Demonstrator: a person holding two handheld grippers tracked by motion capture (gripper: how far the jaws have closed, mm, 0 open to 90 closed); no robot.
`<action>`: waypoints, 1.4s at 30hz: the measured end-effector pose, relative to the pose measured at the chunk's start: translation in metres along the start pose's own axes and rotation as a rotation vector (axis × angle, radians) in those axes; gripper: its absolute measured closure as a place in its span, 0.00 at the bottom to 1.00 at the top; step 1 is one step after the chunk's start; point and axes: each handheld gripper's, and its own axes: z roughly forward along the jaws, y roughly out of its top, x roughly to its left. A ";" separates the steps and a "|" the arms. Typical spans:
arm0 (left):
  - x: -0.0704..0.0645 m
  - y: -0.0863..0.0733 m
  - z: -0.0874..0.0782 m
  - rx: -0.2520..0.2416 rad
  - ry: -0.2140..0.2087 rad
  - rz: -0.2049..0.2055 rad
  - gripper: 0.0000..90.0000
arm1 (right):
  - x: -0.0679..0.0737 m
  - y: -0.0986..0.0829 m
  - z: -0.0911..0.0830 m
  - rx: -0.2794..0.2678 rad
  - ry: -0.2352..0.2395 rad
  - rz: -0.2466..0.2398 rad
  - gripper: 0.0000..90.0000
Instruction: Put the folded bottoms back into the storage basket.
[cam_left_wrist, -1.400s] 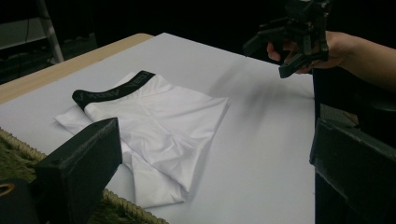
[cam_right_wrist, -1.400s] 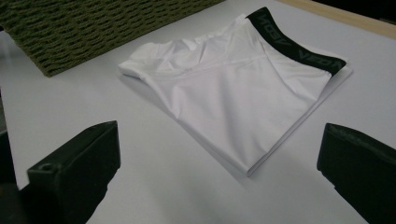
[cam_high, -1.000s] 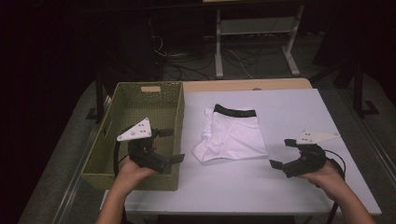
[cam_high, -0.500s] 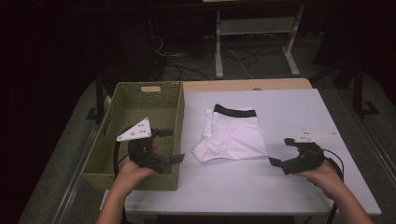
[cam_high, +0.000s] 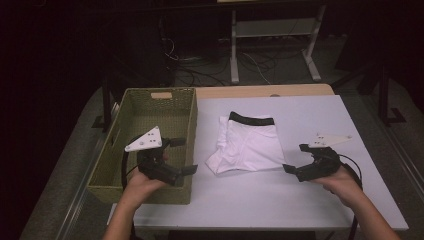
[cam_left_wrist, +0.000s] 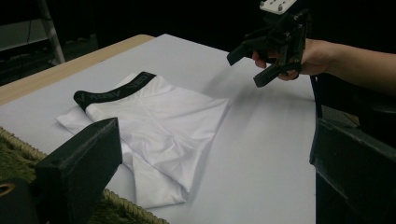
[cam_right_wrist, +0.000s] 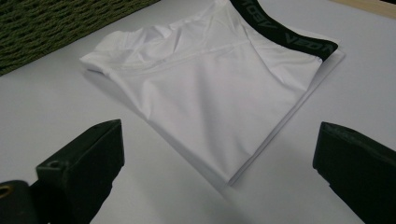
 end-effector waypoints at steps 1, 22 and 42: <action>0.000 0.000 0.000 0.001 0.000 0.001 0.02 | 0.000 0.001 0.001 0.002 0.002 0.002 0.02; 0.000 0.000 0.000 -0.002 -0.001 -0.002 0.02 | -0.009 0.006 0.029 0.032 -0.006 0.004 0.13; 0.000 0.000 0.000 -0.001 -0.002 0.001 0.02 | -0.016 -0.016 0.039 0.090 0.015 0.047 0.41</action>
